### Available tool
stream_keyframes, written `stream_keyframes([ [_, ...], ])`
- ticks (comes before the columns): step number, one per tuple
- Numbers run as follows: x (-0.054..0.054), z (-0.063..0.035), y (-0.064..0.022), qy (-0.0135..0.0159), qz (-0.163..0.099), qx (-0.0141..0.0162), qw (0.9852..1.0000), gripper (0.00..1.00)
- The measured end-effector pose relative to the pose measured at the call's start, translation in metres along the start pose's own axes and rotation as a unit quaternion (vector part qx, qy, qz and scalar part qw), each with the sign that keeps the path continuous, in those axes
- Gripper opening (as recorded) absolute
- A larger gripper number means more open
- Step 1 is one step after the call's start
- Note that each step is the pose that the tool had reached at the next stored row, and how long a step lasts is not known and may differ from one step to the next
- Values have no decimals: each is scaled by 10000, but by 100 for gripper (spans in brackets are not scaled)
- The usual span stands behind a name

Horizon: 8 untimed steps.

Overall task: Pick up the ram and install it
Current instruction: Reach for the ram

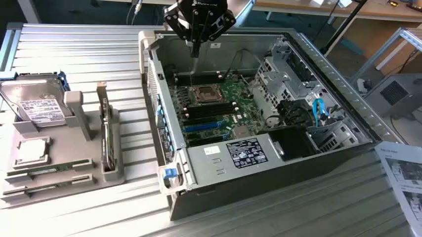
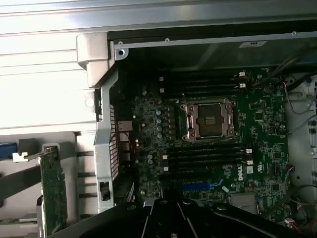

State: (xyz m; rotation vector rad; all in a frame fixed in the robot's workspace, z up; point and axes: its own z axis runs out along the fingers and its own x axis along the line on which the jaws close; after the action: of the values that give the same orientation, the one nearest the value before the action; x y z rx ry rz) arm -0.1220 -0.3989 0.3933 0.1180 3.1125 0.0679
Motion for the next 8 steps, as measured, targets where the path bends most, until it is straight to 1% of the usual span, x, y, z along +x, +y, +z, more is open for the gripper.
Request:
stream_keyframes([
  [8, 0, 0, 0, 0, 0, 0, 10000, 11],
])
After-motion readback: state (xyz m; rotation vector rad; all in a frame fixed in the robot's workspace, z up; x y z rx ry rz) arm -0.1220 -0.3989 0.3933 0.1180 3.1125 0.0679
